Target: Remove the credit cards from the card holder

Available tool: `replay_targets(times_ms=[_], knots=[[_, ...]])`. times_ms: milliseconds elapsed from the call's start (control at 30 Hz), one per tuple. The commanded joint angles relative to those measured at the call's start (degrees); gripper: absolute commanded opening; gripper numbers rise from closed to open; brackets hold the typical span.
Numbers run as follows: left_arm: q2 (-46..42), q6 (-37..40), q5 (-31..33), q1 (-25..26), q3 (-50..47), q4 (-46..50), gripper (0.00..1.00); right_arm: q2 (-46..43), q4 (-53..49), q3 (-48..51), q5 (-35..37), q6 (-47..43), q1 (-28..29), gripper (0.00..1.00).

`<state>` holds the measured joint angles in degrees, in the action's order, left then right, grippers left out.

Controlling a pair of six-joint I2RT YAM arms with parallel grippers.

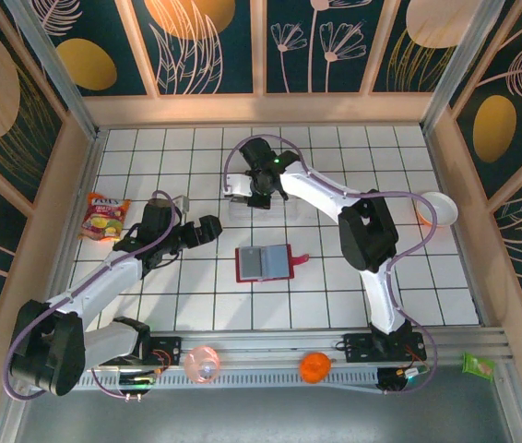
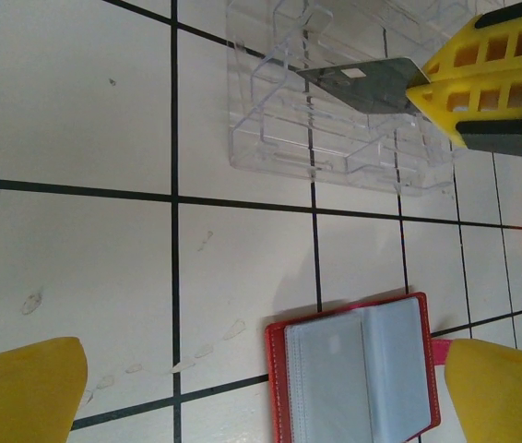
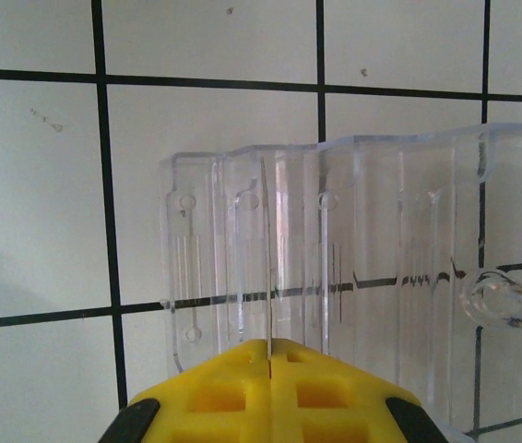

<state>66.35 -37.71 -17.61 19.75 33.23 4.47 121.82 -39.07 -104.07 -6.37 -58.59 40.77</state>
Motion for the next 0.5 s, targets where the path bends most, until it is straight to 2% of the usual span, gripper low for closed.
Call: replay_targets(times_ms=[0, 467], knots=[[0.10, -0.33, -1.20, -0.58, -0.64, -1.31, 0.99, 0.83, 1.23, 0.98, 0.66, 0.64, 0.49, 0.00], [-0.17, -0.38, -1.73, -0.75, -0.49, -1.37, 0.99, 1.54, 1.93, 0.78, 1.20, 1.90, 0.53, 0.00]])
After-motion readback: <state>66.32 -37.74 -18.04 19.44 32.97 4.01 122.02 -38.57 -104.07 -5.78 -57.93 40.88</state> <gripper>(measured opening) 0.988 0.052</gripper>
